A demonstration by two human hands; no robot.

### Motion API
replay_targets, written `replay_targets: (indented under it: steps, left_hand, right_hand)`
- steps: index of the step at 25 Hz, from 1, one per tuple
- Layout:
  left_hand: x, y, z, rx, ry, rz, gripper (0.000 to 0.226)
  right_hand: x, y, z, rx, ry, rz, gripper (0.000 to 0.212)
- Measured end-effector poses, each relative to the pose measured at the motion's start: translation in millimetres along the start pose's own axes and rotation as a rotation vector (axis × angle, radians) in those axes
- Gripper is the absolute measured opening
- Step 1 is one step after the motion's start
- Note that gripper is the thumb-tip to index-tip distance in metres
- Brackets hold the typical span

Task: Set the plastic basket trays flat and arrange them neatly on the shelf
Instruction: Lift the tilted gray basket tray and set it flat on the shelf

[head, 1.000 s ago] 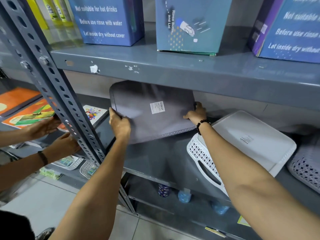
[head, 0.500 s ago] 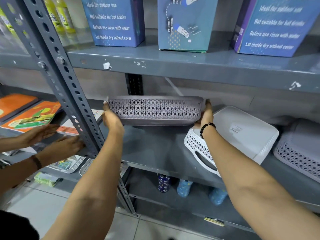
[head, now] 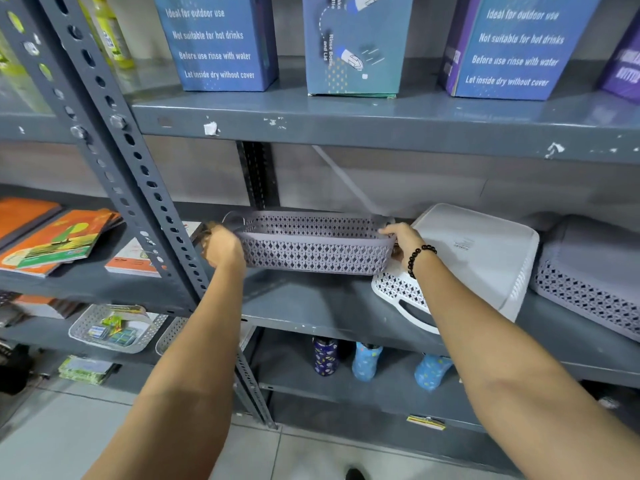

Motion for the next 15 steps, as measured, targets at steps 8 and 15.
replay_targets:
  steps: [8, 15]
  left_hand:
    - [23, -5, 21, -0.050, -0.122, 0.469, 0.038]
    - [31, -2, 18, 0.016, -0.151, 0.767, 0.039]
  right_hand:
    - [-1, -2, 5, -0.048, 0.056, -0.600, 0.047]
    - [5, -16, 8, -0.029, 0.074, -0.814, 0.028]
Point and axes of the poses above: each hand's wrist, its own z-axis towards the middle knuckle, its own y-axis out of the back of the hand, x = y × z, the point moved 6 cm from there along z, towards the middle knuckle, and after that the axes turned 2 degrees about y, right-handed, at the moved point
